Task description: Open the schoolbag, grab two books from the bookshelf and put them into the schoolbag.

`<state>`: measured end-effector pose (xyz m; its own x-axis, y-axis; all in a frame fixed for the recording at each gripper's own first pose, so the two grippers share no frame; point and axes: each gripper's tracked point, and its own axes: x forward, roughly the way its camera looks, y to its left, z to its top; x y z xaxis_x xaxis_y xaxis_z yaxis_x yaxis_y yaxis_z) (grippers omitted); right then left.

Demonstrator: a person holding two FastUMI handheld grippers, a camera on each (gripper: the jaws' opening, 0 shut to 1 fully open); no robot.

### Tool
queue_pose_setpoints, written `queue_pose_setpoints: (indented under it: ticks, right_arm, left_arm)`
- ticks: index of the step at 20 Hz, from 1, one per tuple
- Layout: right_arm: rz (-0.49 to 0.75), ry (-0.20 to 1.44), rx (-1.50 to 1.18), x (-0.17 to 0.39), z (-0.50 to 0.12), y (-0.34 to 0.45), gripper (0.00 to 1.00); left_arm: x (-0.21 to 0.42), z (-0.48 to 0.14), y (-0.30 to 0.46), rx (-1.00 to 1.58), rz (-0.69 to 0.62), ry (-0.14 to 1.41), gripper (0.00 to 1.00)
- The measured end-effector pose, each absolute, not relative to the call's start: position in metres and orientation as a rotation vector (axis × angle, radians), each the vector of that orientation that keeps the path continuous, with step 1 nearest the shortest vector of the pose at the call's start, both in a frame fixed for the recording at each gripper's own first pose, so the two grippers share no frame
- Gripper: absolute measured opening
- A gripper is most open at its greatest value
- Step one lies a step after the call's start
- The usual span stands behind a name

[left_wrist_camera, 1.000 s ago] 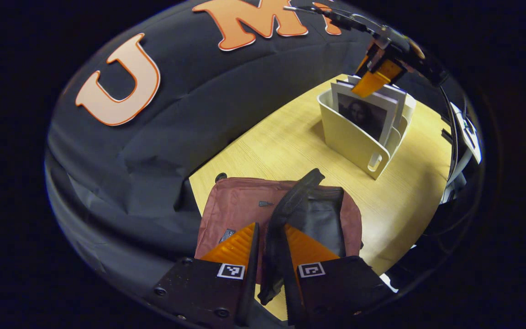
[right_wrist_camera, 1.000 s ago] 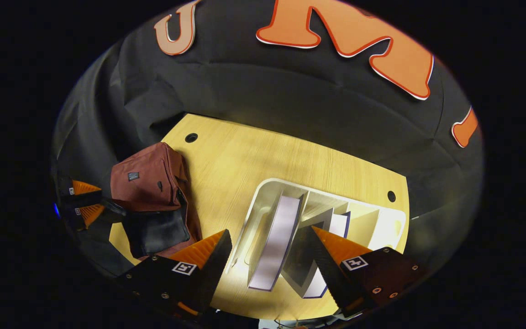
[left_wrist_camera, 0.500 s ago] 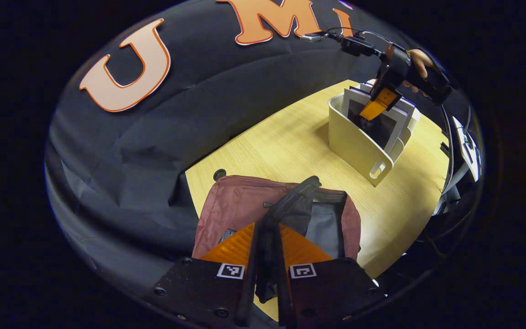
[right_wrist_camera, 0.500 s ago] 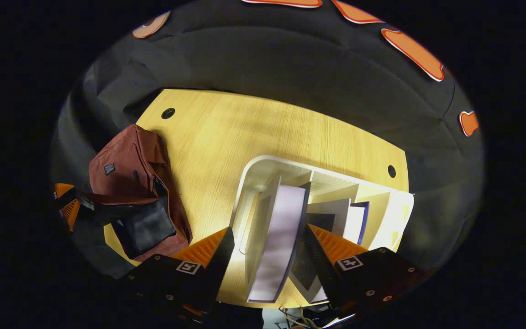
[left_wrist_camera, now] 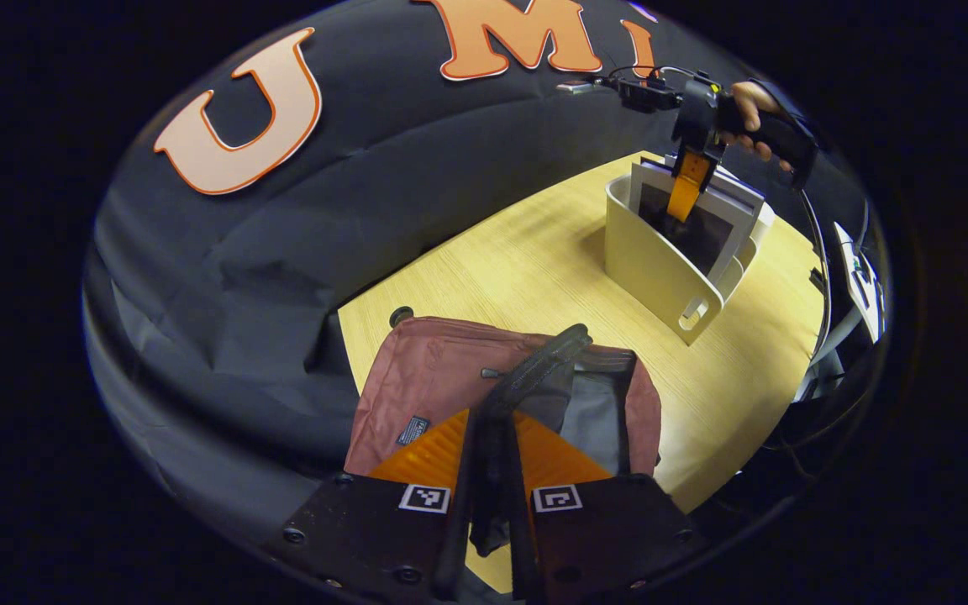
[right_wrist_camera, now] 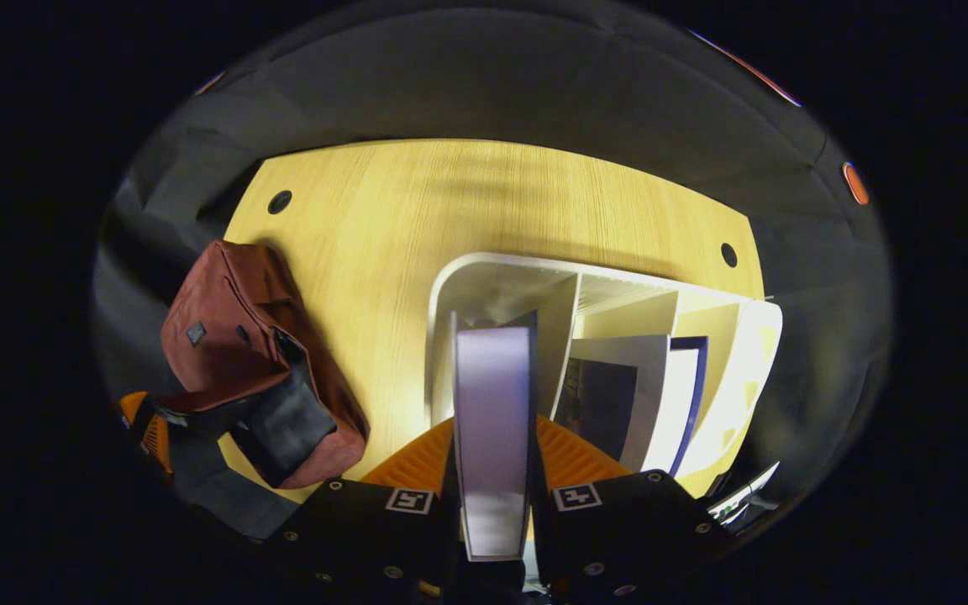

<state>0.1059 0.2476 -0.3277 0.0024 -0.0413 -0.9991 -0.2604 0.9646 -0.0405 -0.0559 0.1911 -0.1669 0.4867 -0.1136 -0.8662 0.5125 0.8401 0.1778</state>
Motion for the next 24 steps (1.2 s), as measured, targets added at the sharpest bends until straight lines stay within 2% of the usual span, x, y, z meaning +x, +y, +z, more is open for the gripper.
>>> queue_pose_setpoints:
  ticks: [3, 4, 5, 15, 18, 19, 20, 24]
  right_arm:
    - [0.199, 1.518, -0.205, 0.112, -0.29, 0.248, 0.35]
    - [0.21, 1.5, -0.191, 0.113, -0.275, 0.246, 0.43]
    - [0.224, 1.477, -0.185, 0.114, -0.259, 0.245, 0.35]
    - [0.358, 1.272, -0.085, 0.098, -0.126, 0.247, 0.34]
    - [0.4, 1.233, -0.005, 0.078, -0.113, 0.249, 0.33]
    - [0.409, 1.236, 0.033, 0.069, -0.116, 0.251, 0.25]
    - [0.421, 1.251, 0.075, 0.058, -0.121, 0.254, 0.34]
    - [0.468, 1.29, 0.209, 0.025, -0.14, 0.277, 0.33]
  left_arm:
    - [-0.053, -0.164, 0.192, 0.459, -0.398, 1.0, 0.22]
    - [-0.053, -0.165, 0.192, 0.466, -0.4, 0.999, 0.22]
    - [-0.053, -0.165, 0.192, 0.471, -0.404, 0.998, 0.22]
    - [-0.049, -0.151, 0.195, 0.445, -0.396, 1.011, 0.21]
    - [-0.046, -0.144, 0.2, 0.429, -0.378, 1.004, 0.21]
    - [-0.044, -0.141, 0.199, 0.419, -0.376, 1.007, 0.18]
    - [-0.042, -0.143, 0.199, 0.415, -0.376, 1.009, 0.18]
    - [-0.038, -0.136, 0.2, 0.409, -0.38, 1.023, 0.17]
